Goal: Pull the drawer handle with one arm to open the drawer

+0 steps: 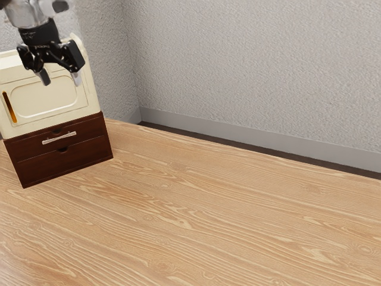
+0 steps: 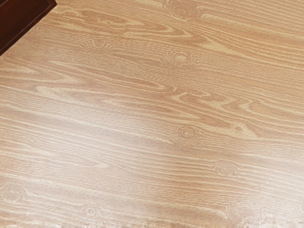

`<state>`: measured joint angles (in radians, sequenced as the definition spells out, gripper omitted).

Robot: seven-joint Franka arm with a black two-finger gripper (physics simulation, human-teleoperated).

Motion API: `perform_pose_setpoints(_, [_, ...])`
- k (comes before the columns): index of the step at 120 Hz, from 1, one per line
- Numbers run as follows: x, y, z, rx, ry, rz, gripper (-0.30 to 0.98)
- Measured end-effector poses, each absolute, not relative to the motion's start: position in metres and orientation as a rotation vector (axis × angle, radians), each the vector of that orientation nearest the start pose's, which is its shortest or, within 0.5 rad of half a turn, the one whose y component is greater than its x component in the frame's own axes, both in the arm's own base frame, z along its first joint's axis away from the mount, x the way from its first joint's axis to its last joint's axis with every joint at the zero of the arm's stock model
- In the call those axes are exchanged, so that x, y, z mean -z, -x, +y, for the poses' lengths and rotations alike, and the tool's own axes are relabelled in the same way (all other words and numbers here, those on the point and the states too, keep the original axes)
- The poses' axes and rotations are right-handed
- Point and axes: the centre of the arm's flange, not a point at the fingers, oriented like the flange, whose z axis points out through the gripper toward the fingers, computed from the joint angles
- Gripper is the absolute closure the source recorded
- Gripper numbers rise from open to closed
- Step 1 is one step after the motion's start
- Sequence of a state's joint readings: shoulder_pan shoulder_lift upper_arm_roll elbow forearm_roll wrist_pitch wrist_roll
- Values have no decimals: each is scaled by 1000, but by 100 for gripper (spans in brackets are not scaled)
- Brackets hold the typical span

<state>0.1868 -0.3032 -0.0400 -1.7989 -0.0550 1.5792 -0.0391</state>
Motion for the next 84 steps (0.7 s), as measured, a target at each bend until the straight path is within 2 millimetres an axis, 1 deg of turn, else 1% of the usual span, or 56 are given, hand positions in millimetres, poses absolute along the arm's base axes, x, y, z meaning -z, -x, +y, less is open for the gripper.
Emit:
perform_pose_setpoints(11, [-634, -409, 51, 159, 3157, -309, 0])
perform_pose_setpoints(20, [-616, -378, 50, 208, 3171, -328, 0])
perform_pose_setpoints(25, [-607, -362, 56, 229, 3204, -331, 0])
perform_pose_setpoints(29, [-601, -351, 59, 240, 3230, -327, 0])
perform_pose_setpoints(34, [-594, -340, 57, 251, 3253, -309, 0])
perform_pose_setpoints(41, [-587, -328, 52, 257, 3279, -262, 0])
perform_pose_setpoints(46, [-585, -322, 53, 269, 3273, -222, 0])
perform_pose_setpoints(56, [-580, -317, 74, 283, 3244, -133, 0])
perform_pose_setpoints(65, [-582, -309, 104, 290, 3179, -44, 0])
perform_pose_setpoints(70, [-585, -303, 118, 283, 3128, -1, 0])
perform_pose_setpoints(78, [-589, -295, 131, 252, 3046, 85, 0])
perform_pose_setpoints(84, [-589, -294, 139, 218, 2999, 158, 0])
